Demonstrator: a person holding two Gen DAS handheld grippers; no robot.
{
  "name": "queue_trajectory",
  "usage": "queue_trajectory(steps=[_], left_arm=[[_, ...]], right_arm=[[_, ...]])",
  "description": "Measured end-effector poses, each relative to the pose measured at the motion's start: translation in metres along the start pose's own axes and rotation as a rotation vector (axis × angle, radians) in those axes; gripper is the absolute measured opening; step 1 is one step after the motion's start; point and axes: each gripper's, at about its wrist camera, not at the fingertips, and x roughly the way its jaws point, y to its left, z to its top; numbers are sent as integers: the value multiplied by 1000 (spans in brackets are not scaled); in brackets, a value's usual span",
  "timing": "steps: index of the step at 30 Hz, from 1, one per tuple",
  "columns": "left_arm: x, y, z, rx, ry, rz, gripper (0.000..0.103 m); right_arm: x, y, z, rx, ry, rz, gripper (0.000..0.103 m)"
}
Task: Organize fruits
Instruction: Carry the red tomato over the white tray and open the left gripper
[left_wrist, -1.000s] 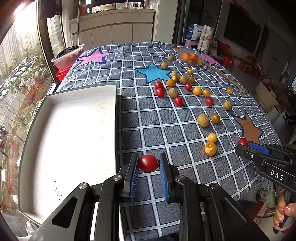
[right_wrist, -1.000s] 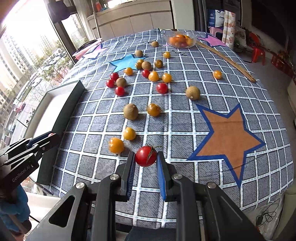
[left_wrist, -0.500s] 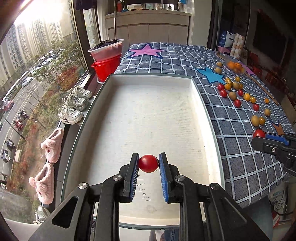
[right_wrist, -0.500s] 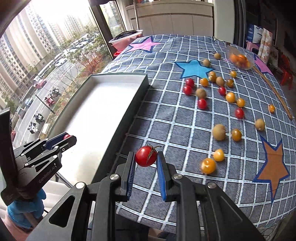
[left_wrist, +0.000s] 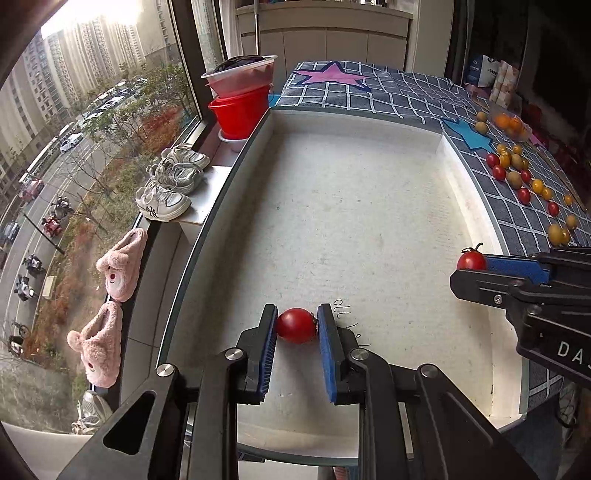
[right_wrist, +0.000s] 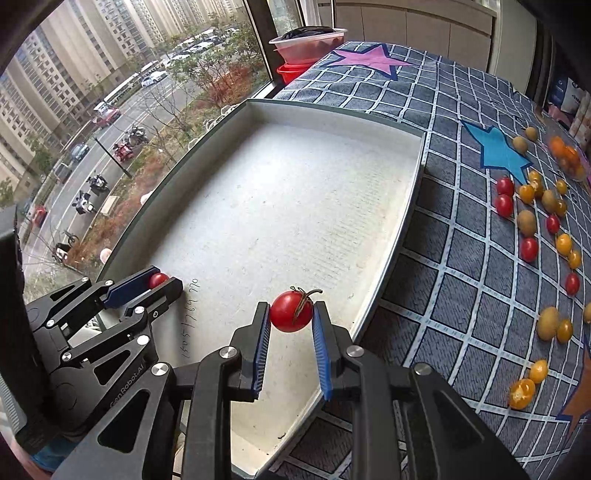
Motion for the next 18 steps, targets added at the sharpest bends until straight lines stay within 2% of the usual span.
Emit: queue_trajectory(steps=[8,10,12,13,14,17,18], left_arm=[[-1,-1,-1,9,-13,7,24],[-1,1,-1,8,-15,4,25],[-2,2,-1,10,-19,19,46],[-2,4,-2,8,-29,56,62],[-4,6,-3,6,-46,64,70],[-6,12,-5,-14,-36,11,72],[-6,12,-4,-17,-27,6,72]], right_arm=[[17,16,6,-108,18,-76,25],[17,19,6,-126,17,-82,28],[16,18,7,-122,25,-65,46],[13,18,7,-121,18,-86,50],[10,17,8,-123,8,-113,55],[-7,12,12,-114,-40,-118,76],[-12,11,13,-107,-56,-115,78]])
